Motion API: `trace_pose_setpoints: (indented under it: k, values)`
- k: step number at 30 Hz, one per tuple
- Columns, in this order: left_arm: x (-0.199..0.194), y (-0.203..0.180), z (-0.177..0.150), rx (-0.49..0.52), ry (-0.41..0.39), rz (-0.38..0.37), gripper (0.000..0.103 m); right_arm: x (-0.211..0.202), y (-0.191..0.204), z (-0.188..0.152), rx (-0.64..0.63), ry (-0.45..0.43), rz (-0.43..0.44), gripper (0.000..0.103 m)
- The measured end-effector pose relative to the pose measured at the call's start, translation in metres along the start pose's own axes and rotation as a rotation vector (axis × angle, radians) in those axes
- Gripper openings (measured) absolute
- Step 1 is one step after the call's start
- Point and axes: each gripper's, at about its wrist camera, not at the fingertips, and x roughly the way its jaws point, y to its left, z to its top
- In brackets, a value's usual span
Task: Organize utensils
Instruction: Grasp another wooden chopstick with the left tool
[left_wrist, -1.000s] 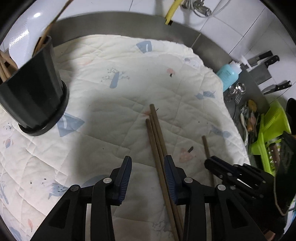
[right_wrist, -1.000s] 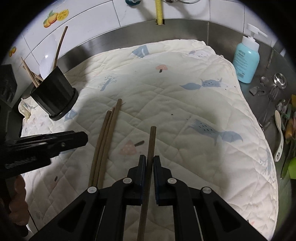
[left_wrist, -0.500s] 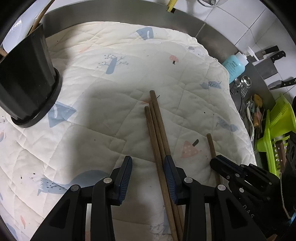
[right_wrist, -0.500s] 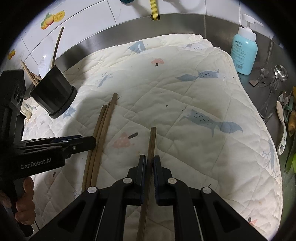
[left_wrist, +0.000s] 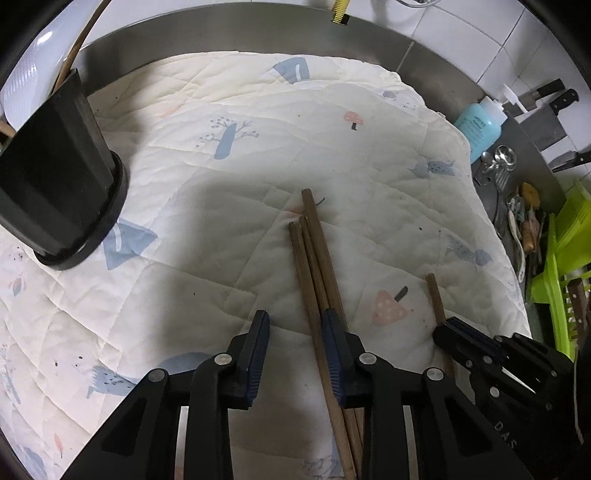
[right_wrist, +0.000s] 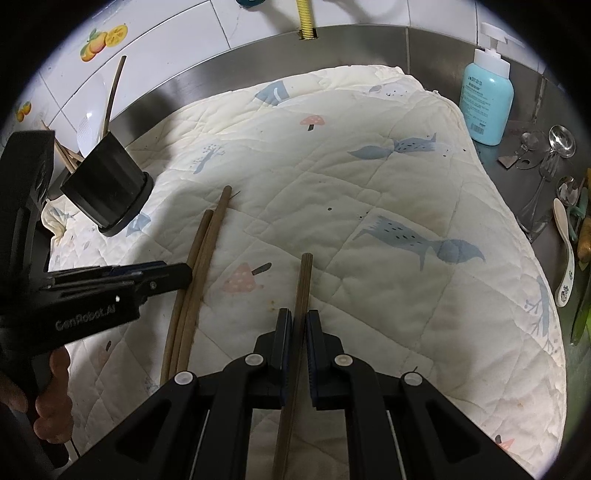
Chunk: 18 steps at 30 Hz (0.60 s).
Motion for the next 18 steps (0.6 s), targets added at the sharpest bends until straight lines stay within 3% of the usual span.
trace_pose_setpoints:
  k: [8,13,18]
  values:
    - [0.010,-0.010,0.007,0.066,-0.003,0.083,0.024,0.002,-0.006,0.001,0.003,0.020,0.004,0.010]
    - [0.012,-0.006,0.013,0.068,-0.011,0.081,0.009,0.006,-0.005,0.006,-0.005,0.029,0.005,0.011]
    - [0.011,0.005,0.014,0.037,-0.015,0.040,0.007,0.008,-0.004,0.011,-0.021,0.032,-0.003,0.011]
